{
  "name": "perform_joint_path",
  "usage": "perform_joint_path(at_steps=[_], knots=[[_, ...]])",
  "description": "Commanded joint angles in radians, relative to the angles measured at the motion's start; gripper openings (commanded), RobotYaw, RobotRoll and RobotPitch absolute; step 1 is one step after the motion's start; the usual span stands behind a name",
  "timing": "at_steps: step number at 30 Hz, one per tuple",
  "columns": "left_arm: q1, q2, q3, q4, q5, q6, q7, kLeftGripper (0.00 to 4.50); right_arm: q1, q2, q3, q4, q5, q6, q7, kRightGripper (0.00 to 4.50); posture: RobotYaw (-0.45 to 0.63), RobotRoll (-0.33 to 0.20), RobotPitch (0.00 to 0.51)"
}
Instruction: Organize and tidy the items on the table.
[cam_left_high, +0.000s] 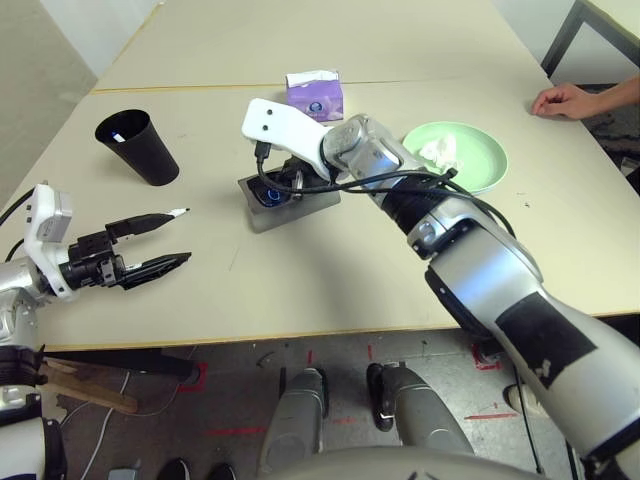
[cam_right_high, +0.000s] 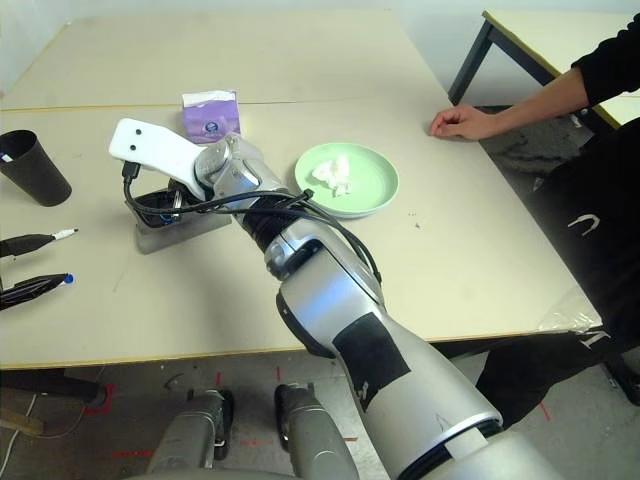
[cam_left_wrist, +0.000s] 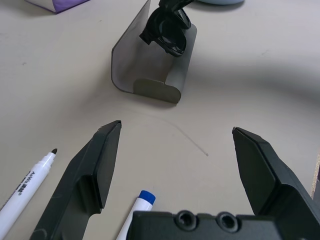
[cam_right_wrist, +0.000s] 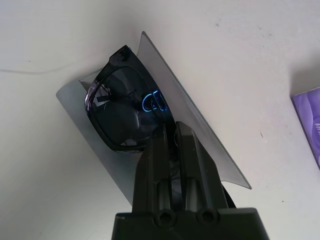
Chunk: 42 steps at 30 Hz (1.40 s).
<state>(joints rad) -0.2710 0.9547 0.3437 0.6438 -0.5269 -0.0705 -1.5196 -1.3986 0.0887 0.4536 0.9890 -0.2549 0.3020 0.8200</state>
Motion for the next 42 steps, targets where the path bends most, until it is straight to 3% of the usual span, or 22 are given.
perform_joint_path(at_steps=[1, 30, 42], knots=[[0.006, 0.013, 0.02, 0.009, 0.01, -0.005, -0.008, 4.5, 0.004, 0.022, 0.0, 0.004, -0.012, -0.015, -0.007, 0.02, 0.09, 0.0, 0.195], [0.109, 0.0, 0.075, -0.198, -0.025, 0.109, 0.065, 4.5, -0.044, 0.085, -0.048, 0.242, -0.032, -0.198, -0.156, 0.02, 0.13, 0.0, 0.203], [0.053, -0.009, 0.059, -0.116, -0.005, 0.069, 0.044, 4.5, 0.008, 0.083, -0.048, 0.227, -0.033, -0.168, -0.122, 0.02, 0.12, 0.0, 0.2]])
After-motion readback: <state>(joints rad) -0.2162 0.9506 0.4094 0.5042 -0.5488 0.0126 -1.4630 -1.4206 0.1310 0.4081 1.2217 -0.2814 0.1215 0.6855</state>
